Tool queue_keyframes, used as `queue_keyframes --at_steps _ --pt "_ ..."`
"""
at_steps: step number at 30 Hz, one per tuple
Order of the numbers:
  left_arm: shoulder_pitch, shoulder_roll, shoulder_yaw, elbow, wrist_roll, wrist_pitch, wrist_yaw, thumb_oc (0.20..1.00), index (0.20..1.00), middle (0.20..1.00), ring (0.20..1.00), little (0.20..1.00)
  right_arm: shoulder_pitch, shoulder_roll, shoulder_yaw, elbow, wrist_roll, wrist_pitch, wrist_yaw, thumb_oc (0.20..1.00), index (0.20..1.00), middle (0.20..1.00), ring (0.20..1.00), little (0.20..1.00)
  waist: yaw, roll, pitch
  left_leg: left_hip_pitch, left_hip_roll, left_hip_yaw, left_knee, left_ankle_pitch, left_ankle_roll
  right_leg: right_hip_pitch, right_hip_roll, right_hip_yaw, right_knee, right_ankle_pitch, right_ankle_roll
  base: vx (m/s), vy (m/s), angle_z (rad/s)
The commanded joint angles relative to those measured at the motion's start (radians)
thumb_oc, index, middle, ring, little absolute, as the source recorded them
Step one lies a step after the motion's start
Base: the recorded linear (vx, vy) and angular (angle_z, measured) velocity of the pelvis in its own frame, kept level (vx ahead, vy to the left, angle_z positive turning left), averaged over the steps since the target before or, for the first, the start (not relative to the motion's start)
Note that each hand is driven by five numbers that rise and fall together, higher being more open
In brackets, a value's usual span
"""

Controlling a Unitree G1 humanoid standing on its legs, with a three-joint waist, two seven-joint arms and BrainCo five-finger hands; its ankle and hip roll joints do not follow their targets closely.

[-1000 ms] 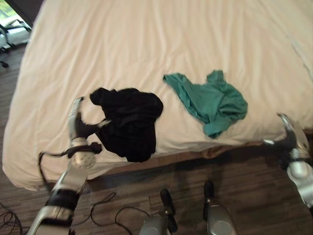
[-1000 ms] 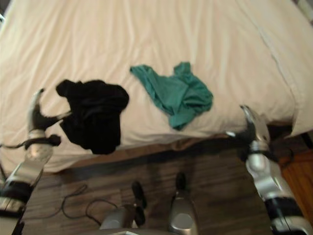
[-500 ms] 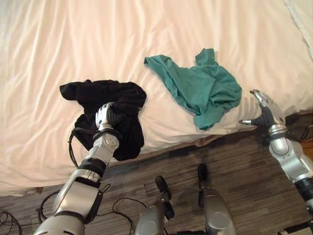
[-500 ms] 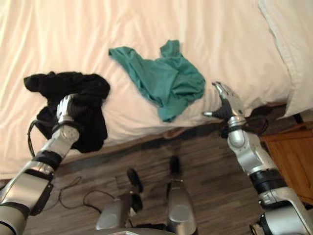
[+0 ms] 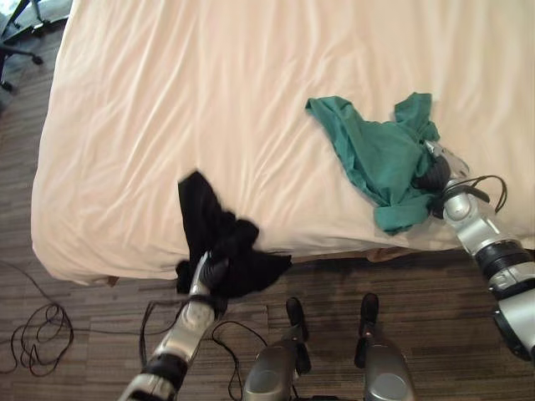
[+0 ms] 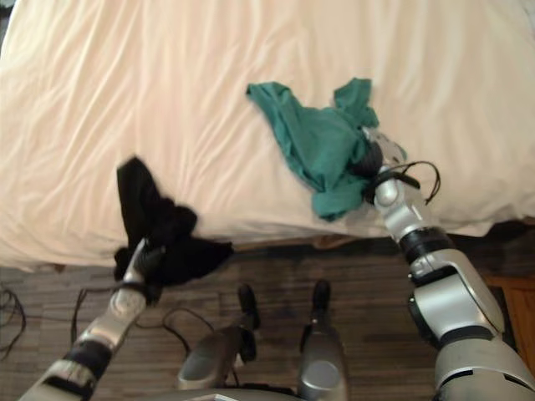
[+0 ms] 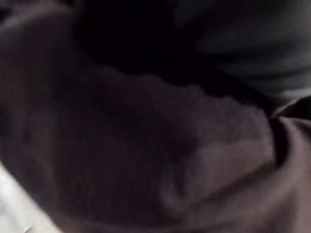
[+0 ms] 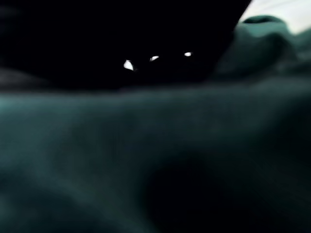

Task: Tidy up the quilt and then pick up the clothes from the bed and put them into the laundry hamper.

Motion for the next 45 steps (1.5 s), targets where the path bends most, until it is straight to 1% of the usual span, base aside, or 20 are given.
queue_keyframes --at_steps 1,7,9,17,20,21,22,25,28,29,30,33,34,35,38,39,41,42,43,45 --pt "0.075 0.058 -0.031 -0.061 -0.084 -0.013 -0.052 0.2 0.2 0.2 0.2 0.2 -0.029 0.088 0.054 0.167 0.044 -0.003 0.093 0.2 0.2 0.2 0.2 0.2 0.057 -0.09 -0.029 0.039 0.034 0.003 0.037 -0.097 -0.087 0.008 -0.119 0.006 0.029 -0.088 0.104 0.03 0.046 0.32" --pt "0.089 0.035 -0.031 -0.115 -0.061 0.011 -0.096 0.2 0.2 0.2 0.2 0.2 0.213 0.138 -0.052 0.06 0.14 -0.021 0.121 0.2 0.2 0.2 0.2 0.2 0.051 -0.116 -0.062 0.061 0.015 -0.006 0.034 -0.119 -0.072 0.04 -0.131 -0.004 0.019 -0.078 0.114 0.04 0.071 0.22" --pt "0.112 0.017 0.011 -0.121 -0.043 0.027 -0.11 0.2 0.2 0.2 0.2 0.2 0.493 0.188 -0.197 -0.137 0.31 -0.056 0.137 0.2 0.2 0.2 0.2 0.2 0.018 -0.153 -0.079 0.087 0.006 0.003 0.027 -0.136 -0.06 0.054 -0.132 0.008 0.015 -0.067 0.124 0.04 0.107 0.05" --pt "0.145 -0.02 0.06 -0.018 0.02 0.057 -0.12 0.2 0.2 0.2 0.2 0.2 0.909 0.341 -0.32 -0.24 0.532 -0.06 0.286 0.2 0.2 0.2 0.2 0.2 -0.055 -0.212 -0.137 0.149 -0.005 0.04 -0.007 -0.148 -0.048 0.053 -0.138 0.047 0.064 -0.02 0.158 0.03 0.078 -0.16" --pt "0.143 -0.039 0.076 0.037 -0.006 0.061 -0.103 0.2 0.2 0.2 0.2 0.2 0.971 0.374 -0.319 -0.224 0.582 -0.049 0.311 0.2 0.2 0.2 0.2 0.2 -0.091 -0.21 -0.144 0.15 0.003 0.023 -0.007 -0.143 -0.045 0.042 -0.083 0.159 0.099 -0.048 0.152 -0.03 -0.021 -0.12" --pt "0.127 -0.051 0.074 0.082 -0.035 0.06 -0.101 0.2 0.2 0.2 0.2 0.2 0.972 0.388 -0.301 -0.197 0.605 -0.055 0.301 0.2 0.2 0.2 0.2 0.2 -0.121 -0.203 -0.154 0.146 0.007 -0.014 -0.007 -0.132 -0.038 0.045 0.032 0.335 0.099 -0.141 0.131 0.0 -0.093 0.0" --pt "0.114 -0.06 0.072 0.105 -0.047 0.06 -0.097 0.2 0.2 0.2 0.2 0.2 0.951 0.4 -0.281 -0.171 0.612 -0.055 0.29 0.2 0.2 0.2 0.2 0.2 -0.114 -0.203 -0.156 0.15 -0.001 -0.039 -0.007 -0.133 -0.035 0.059 0.058 0.385 0.087 -0.156 0.114 0.01 -0.109 0.35" --pt "0.095 -0.072 0.073 0.153 -0.06 0.056 -0.083 0.2 0.2 0.2 0.2 0.2 0.919 0.41 -0.247 -0.142 0.623 -0.066 0.29 0.2 0.2 0.2 0.2 0.2 -0.094 -0.198 -0.167 0.141 -0.014 -0.077 -0.006 -0.128 -0.03 0.076 0.07 0.397 0.063 -0.158 0.078 -0.01 -0.106 0.76" --pt "0.092 -0.111 0.083 0.181 -0.12 0.036 -0.047 0.2 0.2 0.2 0.2 0.2 0.829 0.407 -0.158 -0.112 0.565 -0.068 0.284 0.2 0.2 0.2 0.2 0.2 -0.037 -0.179 -0.17 0.116 -0.02 -0.124 0.006 -0.119 -0.036 0.118 0.056 0.327 -0.014 -0.164 0.055 -0.1 -0.177 0.61" --pt "0.092 -0.135 0.082 0.186 -0.157 0.021 -0.036 0.2 0.2 0.2 0.2 0.2 0.758 0.394 -0.102 -0.078 0.493 -0.073 0.275 0.2 0.2 0.2 0.2 0.2 0.01 -0.16 -0.158 0.079 -0.03 -0.172 0.011 -0.097 -0.043 0.144 0.046 0.27 -0.067 -0.163 0.047 -0.16 -0.183 0.63" --pt "0.092 -0.135 0.082 0.186 -0.157 0.021 -0.036 0.2 0.2 0.2 0.2 0.2 0.758 0.394 -0.102 -0.078 0.493 -0.073 0.275 0.2 0.2 0.2 0.2 0.2 0.01 -0.16 -0.16 0.076 -0.029 -0.172 0.011 -0.096 -0.043 0.141 0.046 0.269 -0.067 -0.162 0.046 -0.16 -0.165 0.76" --pt "0.073 -0.159 0.072 0.22 -0.194 0.013 -0.027 0.2 0.2 0.2 0.2 0.2 0.692 0.344 -0.088 -0.028 0.354 -0.083 0.219 0.2 0.2 0.2 0.2 0.2 0.065 -0.124 -0.135 -0.001 -0.035 -0.196 0.04 -0.06 -0.09 0.163 0.007 0.122 -0.102 -0.168 0.049 -0.17 -0.043 2.19" --pt "0.064 -0.152 0.076 0.257 -0.176 0.032 -0.029 0.2 0.2 0.2 0.2 0.2 0.689 0.328 -0.114 0.014 0.313 -0.069 0.176 0.2 0.2 0.2 0.2 0.2 0.062 -0.131 -0.137 0.019 0.045 0.063 0.1 -0.091 -0.093 0.212 -0.049 -0.057 -0.105 -0.177 0.07 -0.25 0.06 2.89" --pt "0.062 -0.123 0.097 0.289 -0.115 0.039 -0.009 0.2 0.2 0.2 0.2 0.2 0.707 0.333 -0.142 0.032 0.301 -0.059 0.16 0.2 0.2 0.2 0.2 0.2 0.051 -0.146 -0.159 0.038 0.107 0.17 0.159 -0.104 -0.099 0.254 -0.079 -0.175 -0.096 -0.171 0.058 -0.19 0.13 2.3" --pt "0.082 -0.111 0.131 0.384 -0.037 0.08 0.023 0.2 0.2 0.2 0.2 0.2 0.752 0.339 -0.177 0.066 0.27 -0.047 0.129 0.2 0.2 0.2 0.2 0.2 0.055 -0.163 -0.198 0.091 0.181 0.265 0.183 -0.105 -0.108 0.285 -0.125 -0.32 -0.052 -0.169 0.052 -0.03 0.173 3.39" --pt "0.083 -0.111 0.132 0.385 -0.035 0.08 0.025 0.2 0.2 0.2 0.2 0.2 0.754 0.34 -0.176 0.067 0.267 -0.047 0.128 0.2 0.2 0.2 0.2 0.2 0.048 -0.163 -0.199 0.09 0.179 0.258 0.181 -0.103 -0.108 0.288 -0.125 -0.328 -0.05 -0.172 0.053 0.19 0.328 2.27" --pt "0.076 -0.122 0.116 0.375 -0.034 0.068 0.02 0.2 0.2 0.2 0.2 0.2 0.801 0.361 -0.215 0.074 0.276 -0.03 0.117 0.2 0.2 0.2 0.2 0.2 0.047 -0.173 -0.209 0.111 0.098 0.181 0.13 -0.136 -0.072 0.268 -0.234 -0.362 0.148 -0.106 0.085 0.19 0.443 1.25" --pt "0.076 -0.122 0.116 0.376 -0.035 0.068 0.02 0.2 0.2 0.2 0.2 0.2 0.8 0.361 -0.215 0.074 0.276 -0.03 0.117 0.2 0.2 0.2 0.2 0.2 0.045 -0.174 -0.209 0.111 0.097 0.18 0.13 -0.136 -0.071 0.268 -0.236 -0.363 0.15 -0.107 0.086 0.08 0.408 1.84" --pt "0.053 -0.117 0.107 0.369 -0.037 0.072 0.025 0.2 0.2 0.2 0.2 0.2 0.8 0.377 -0.237 0.073 0.293 -0.024 0.099 0.2 0.2 0.2 0.2 0.2 0.032 -0.171 -0.185 0.108 0.05 0.116 0.123 -0.158 -0.03 0.21 -0.293 -0.296 0.314 -0.048 0.096 0.06 0.33 2.12" --pt "0.031 -0.107 0.082 0.362 -0.029 0.072 0.022 0.2 0.2 0.2 0.2 0.2 0.799 0.386 -0.25 0.104 0.311 -0.022 0.084 0.2 0.2 0.2 0.2 0.2 0.002 -0.163 -0.162 0.121 0.027 0.051 0.094 -0.156 -0.013 0.117 -0.221 -0.133 0.368 -0.099 0.092 0.05 0.268 1.58"
